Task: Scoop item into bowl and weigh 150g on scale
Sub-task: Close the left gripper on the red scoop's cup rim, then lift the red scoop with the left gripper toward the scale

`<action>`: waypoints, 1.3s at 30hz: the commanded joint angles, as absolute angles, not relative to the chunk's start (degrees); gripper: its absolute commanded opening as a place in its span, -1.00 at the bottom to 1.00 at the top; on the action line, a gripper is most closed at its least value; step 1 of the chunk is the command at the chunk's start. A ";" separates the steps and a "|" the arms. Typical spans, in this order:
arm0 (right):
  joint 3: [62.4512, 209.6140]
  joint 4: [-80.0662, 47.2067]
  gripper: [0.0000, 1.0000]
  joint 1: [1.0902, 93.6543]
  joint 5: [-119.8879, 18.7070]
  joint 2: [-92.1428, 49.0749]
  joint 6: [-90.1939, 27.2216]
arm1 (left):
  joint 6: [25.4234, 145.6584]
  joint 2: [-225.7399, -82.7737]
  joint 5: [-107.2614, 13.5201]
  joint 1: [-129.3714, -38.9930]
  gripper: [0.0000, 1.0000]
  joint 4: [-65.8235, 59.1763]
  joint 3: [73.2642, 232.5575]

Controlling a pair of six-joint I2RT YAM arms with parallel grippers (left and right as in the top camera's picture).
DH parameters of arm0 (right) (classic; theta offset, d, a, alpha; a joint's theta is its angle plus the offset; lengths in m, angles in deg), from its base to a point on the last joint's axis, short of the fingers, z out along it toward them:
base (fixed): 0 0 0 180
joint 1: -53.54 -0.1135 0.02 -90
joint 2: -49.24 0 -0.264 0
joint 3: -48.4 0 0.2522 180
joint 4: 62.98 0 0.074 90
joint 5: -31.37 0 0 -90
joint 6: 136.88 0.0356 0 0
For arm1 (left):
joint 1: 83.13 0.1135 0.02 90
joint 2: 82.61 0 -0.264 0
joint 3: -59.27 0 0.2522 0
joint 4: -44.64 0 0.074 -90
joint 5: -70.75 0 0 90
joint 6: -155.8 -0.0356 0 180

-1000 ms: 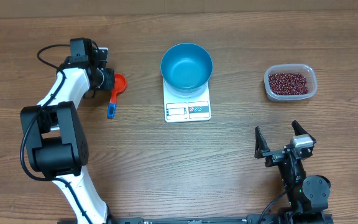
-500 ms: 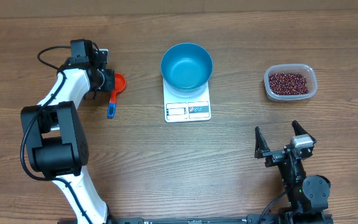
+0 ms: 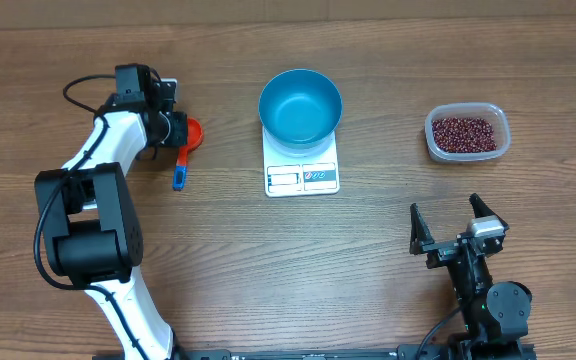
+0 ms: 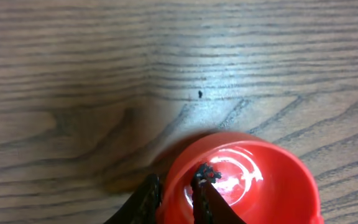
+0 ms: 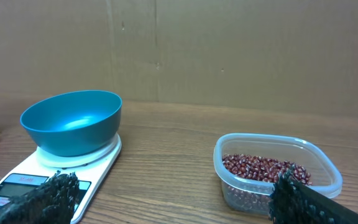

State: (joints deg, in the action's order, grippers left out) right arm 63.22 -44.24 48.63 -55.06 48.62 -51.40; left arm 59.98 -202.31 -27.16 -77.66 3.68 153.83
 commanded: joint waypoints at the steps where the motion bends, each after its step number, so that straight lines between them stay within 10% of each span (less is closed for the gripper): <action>1: 62.60 -44.61 1.00 48.34 -55.61 49.07 -51.07 | 61.14 -203.27 -27.86 -78.12 -0.67 4.25 151.80; 5: 62.60 -44.61 1.00 48.34 -55.61 49.07 -51.07 | 61.14 -203.27 -27.83 -78.12 -0.91 4.38 151.29; 39: 62.60 -44.61 1.00 48.34 -55.61 49.07 -51.07 | 95.82 -177.87 -36.55 -86.12 -0.91 -21.85 165.54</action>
